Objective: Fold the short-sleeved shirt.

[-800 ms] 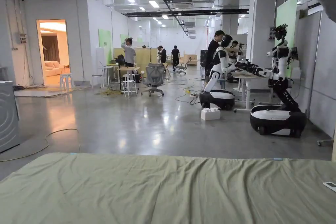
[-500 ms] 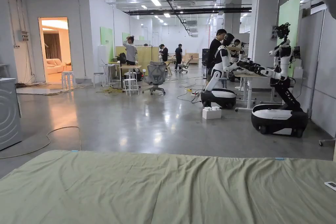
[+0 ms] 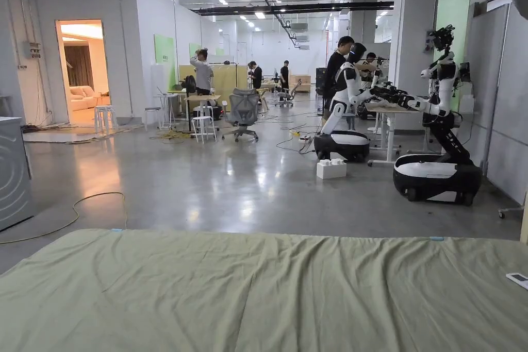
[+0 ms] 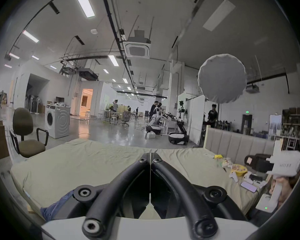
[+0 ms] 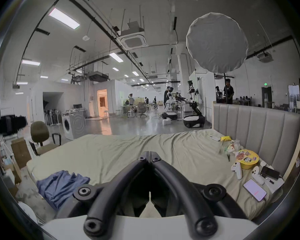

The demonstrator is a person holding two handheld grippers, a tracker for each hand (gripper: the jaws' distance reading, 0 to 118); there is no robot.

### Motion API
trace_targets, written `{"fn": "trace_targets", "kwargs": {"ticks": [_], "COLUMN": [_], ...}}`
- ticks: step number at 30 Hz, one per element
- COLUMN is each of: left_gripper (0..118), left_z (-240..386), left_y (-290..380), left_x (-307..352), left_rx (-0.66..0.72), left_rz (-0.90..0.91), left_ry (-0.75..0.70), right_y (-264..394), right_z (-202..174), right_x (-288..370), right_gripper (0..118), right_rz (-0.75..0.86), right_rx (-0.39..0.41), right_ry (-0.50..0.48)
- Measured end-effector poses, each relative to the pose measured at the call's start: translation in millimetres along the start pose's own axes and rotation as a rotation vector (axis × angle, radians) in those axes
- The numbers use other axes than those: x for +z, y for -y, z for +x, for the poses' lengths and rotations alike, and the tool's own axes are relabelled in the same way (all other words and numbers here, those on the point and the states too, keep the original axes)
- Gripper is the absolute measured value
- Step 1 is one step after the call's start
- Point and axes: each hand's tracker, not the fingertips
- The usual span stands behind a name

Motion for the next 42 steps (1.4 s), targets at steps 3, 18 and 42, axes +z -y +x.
{"fn": "trace_targets", "kwargs": {"ticks": [3,18,42], "left_gripper": [0,0,60], "left_z": [5.4,1.0,-77.0], "left_y": [0.8,-6.4,34.5], "left_x": [-2.1,-3.5,-12.2], "left_rx": [-0.024,-0.029,0.011], "left_rz": [-0.018,-0.021,-0.286], "left_ry": [0.007,-0.007,-0.164], "right_y": [-2.7,-9.4,16.2], "right_z": [-0.1,-4.1,-3.5], "right_x": [1.1,5.5,4.0], "right_gripper": [0,0,0], "right_rz": [0.006,0.031,-0.066], "right_rx": [0.000,0.030,0.008], "right_ry": [0.014,-0.006,-0.029]}}
